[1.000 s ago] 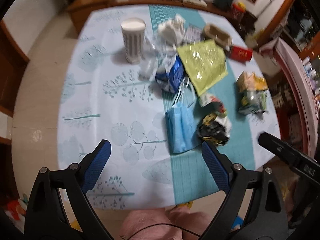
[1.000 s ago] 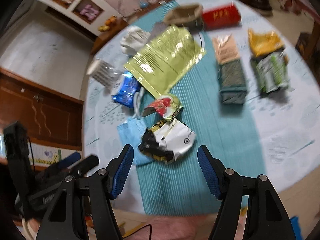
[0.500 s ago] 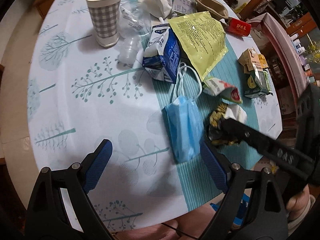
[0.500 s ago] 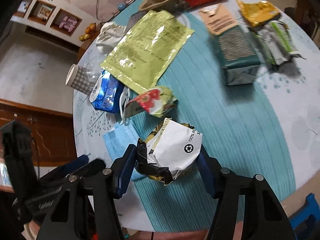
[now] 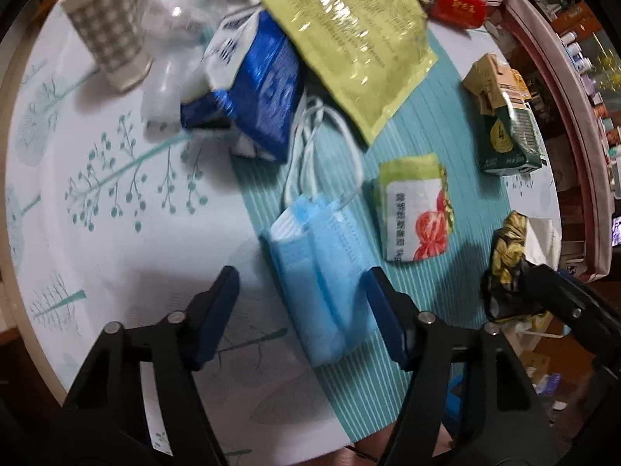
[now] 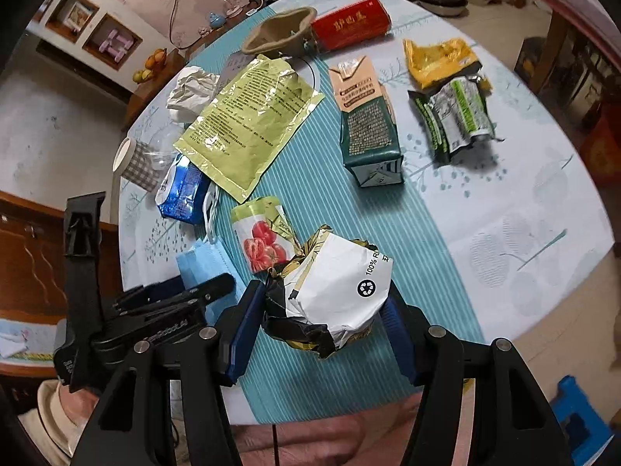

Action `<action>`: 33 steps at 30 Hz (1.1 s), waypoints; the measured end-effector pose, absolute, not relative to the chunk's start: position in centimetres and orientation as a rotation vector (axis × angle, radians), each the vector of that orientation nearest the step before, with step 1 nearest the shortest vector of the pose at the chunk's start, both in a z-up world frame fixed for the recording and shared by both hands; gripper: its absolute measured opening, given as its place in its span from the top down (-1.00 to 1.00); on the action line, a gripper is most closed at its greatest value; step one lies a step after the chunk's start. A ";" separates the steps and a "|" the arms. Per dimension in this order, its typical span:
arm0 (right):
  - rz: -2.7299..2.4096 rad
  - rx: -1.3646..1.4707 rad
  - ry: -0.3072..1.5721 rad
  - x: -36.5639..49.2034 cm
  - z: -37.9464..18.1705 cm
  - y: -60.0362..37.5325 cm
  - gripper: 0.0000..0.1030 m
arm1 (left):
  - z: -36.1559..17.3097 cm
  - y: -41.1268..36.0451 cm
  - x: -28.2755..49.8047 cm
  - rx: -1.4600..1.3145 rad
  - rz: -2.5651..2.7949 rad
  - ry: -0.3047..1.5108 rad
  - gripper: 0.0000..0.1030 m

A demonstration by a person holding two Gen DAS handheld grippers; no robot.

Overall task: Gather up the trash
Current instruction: 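Grasp the crumpled white wrapper with the right tool while the left tool grasps the blue mask, then carry wrapper and mask over the black bin and open both tools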

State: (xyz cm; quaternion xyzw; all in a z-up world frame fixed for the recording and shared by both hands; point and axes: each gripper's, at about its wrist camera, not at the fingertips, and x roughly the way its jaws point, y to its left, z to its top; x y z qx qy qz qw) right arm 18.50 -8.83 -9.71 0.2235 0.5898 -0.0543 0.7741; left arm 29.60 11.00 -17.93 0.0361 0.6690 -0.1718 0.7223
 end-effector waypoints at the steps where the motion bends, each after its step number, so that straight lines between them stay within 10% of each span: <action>1: -0.120 0.471 1.277 18.4 -9.5 -8.6 -0.15 | -18.0 10.6 29.5 0.091 -0.387 1.474 -0.12; 3: -0.119 0.444 1.269 18.0 -8.8 -8.4 -0.14 | -17.9 10.0 29.1 0.124 -0.382 1.444 0.12; 5: -0.113 0.425 1.254 17.9 -7.9 -8.3 -0.14 | -17.9 9.4 28.5 0.142 -0.408 1.440 0.79; 7: -0.110 0.403 1.233 17.7 -6.8 -8.2 -0.14 | -17.9 9.0 27.9 0.140 -0.430 1.451 0.87; 33: 0.188 0.215 1.033 9.7 0.4 -14.0 -0.14 | -5.9 6.8 16.0 0.110 -0.269 1.061 0.93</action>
